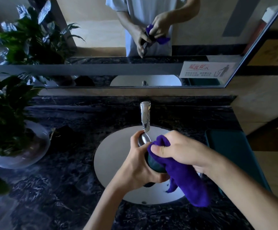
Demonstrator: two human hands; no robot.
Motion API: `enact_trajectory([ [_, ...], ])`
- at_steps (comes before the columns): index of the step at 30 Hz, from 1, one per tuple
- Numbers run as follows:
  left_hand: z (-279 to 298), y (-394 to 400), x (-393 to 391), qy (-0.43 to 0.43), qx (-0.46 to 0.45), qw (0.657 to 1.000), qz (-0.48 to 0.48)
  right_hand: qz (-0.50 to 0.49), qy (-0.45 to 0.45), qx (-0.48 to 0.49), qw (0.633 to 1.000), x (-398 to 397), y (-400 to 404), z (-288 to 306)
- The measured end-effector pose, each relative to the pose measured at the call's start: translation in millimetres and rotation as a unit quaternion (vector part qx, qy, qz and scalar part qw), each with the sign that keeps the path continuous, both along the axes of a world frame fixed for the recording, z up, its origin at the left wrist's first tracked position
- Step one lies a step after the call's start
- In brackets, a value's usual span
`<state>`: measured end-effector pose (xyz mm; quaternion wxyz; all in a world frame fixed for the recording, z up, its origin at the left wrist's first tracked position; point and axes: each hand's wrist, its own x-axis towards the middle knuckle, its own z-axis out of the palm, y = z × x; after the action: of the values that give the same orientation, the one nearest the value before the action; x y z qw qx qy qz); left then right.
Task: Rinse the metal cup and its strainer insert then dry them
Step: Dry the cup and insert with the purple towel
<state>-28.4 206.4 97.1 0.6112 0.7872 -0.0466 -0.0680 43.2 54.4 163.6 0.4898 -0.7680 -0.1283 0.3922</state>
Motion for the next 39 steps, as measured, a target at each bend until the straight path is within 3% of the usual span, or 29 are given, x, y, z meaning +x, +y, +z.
enact_trajectory([
  [2, 1, -1, -1, 0.010, -0.021, 0.999, 0.022, -0.053, 0.060, 0.003, 0.997, 2, 1, -7],
  [3, 3, 0, -2, 0.025, -0.033, 0.999, 0.027, -0.034, 0.046, 0.010, 0.998, 4, 0, -7],
  [7, 14, 10, -5, 0.091, 0.020, 0.996, 0.008, 0.211, -0.057, 0.055, 0.974, 14, -5, 13],
  [10, 23, 10, -12, 0.169, -0.080, 0.981, -0.043, 0.344, -0.082, 0.027, 0.935, 24, -7, 27],
  [15, 29, 0, -20, 0.252, -0.244, 0.930, -0.106, 0.457, -0.046, 0.003, 0.888, 34, -15, 46],
  [17, 29, -2, -21, 0.262, -0.300, 0.908, -0.131, 0.466, -0.049, -0.012, 0.883, 36, -19, 48],
  [19, 28, -4, -20, 0.254, -0.305, 0.910, -0.122, 0.464, -0.063, -0.027, 0.883, 35, -21, 48],
  [23, 20, -10, -20, 0.219, -0.213, 0.951, -0.045, 0.434, -0.064, -0.020, 0.898, 32, -25, 44],
  [29, 21, -13, -25, 0.182, -0.140, 0.973, -0.023, 0.260, 0.030, 0.148, 0.954, 24, -32, 26],
  [33, 30, -11, -23, 0.171, -0.090, 0.981, 0.012, 0.238, -0.028, 0.138, 0.961, 18, -29, 22],
  [36, 29, -3, -26, 0.185, -0.172, 0.968, -0.009, 0.315, -0.078, 0.070, 0.943, 14, -23, 30],
  [39, 33, -4, -32, 0.235, -0.302, 0.922, -0.055, 0.346, -0.053, 0.099, 0.932, 18, -23, 40],
])
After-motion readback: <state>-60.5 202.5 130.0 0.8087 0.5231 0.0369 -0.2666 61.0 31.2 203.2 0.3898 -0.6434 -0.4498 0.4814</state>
